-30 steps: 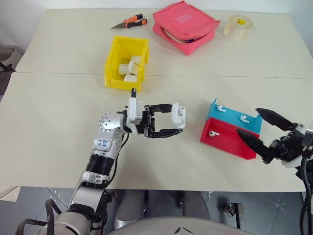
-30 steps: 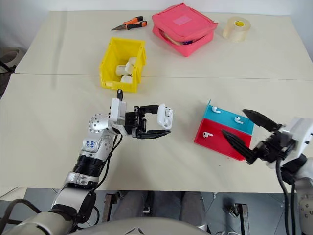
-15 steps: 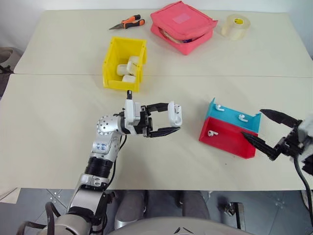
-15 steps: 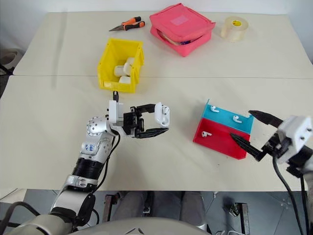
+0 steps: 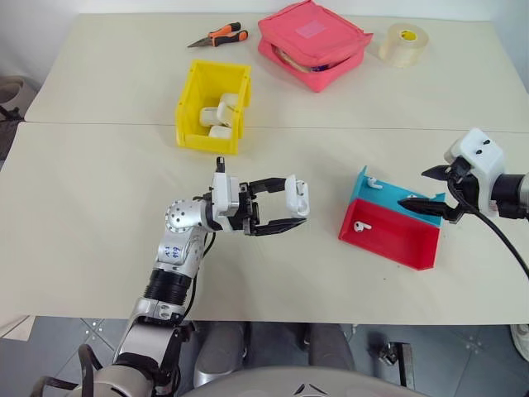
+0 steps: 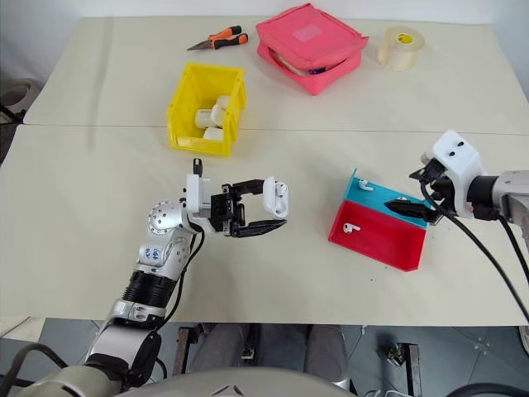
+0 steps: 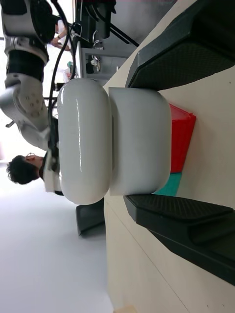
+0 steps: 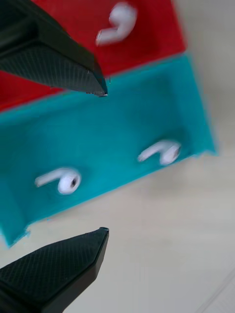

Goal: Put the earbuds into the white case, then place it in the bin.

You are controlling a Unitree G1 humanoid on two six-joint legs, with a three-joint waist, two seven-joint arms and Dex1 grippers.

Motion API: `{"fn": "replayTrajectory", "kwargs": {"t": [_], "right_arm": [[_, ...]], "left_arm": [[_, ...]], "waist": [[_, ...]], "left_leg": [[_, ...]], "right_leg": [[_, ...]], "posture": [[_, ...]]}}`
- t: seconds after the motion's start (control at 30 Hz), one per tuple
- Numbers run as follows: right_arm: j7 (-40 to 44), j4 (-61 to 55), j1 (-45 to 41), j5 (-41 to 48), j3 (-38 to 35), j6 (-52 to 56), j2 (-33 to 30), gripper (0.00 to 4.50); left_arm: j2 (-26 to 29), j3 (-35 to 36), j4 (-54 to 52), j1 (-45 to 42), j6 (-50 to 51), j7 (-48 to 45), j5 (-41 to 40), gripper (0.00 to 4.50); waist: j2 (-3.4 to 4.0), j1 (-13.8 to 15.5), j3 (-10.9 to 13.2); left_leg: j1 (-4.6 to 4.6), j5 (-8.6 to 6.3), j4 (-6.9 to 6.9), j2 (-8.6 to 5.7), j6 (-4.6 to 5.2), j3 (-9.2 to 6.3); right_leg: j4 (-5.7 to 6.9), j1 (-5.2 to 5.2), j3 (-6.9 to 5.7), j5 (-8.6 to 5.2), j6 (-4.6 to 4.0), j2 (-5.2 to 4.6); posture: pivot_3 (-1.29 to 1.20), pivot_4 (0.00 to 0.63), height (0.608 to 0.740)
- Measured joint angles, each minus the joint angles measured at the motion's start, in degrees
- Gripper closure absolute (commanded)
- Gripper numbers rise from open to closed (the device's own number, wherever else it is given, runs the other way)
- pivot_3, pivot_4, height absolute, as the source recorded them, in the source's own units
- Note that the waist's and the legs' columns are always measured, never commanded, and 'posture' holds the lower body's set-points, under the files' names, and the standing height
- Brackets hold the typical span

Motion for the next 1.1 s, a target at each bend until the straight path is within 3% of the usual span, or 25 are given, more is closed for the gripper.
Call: {"fn": "replayTrajectory", "kwargs": {"t": [0.2,0.47,0.57,0.73,1.1], "right_arm": [[6.4,10.3,-6.4,-7.2,6.6,-7.0,0.1,0.02],[11.7,18.1,-9.8,-13.6,10.3,-17.0,3.7,0.02],[12.6,20.0,-11.0,-15.0,10.5,-18.5,4.6,0.63],[13.8,21.7,-12.0,-16.6,10.5,-20.8,5.7,2.29],[16.7,23.1,-13.3,-20.0,10.5,-21.0,5.8,2.29]], "left_arm": [[-0.2,-0.5,-0.5,0.6,0.0,0.5,0.0,1.71],[-0.4,-0.7,-0.5,0.6,-0.1,0.9,0.0,1.71],[-0.5,-0.8,-0.5,0.5,-0.1,0.9,0.0,1.71],[-0.5,-0.8,-0.5,0.4,-0.1,0.9,0.0,1.71],[-0.5,-0.8,-0.1,-0.3,-0.7,0.9,0.0,1.71]], "waist": [[0.01,-0.1,0.0],[0.01,-0.1,0.0],[0.01,-0.1,0.0],[0.01,-0.1,0.0],[0.01,-0.1,0.0]], "left_leg": [[0.01,0.0,0.0,0.01,-0.01,0.1],[0.0,0.0,0.01,0.01,-0.01,0.12],[0.0,0.0,0.02,0.01,-0.02,0.11],[0.0,0.0,0.04,0.01,-0.03,0.11],[0.0,-0.01,0.07,0.01,-0.05,0.1]], "right_leg": [[0.01,0.0,-0.02,0.0,0.01,0.01],[0.01,0.0,-0.03,0.0,0.01,0.0],[0.01,0.0,-0.06,0.0,0.01,0.01],[0.01,0.01,-0.07,0.01,0.01,0.01],[0.01,0.03,-0.08,0.0,0.01,0.01]], "posture": [[0.0,0.15,0.74],[0.0,0.15,0.74],[0.0,0.15,0.74],[0.0,0.15,0.74],[0.0,0.15,0.74]]}}
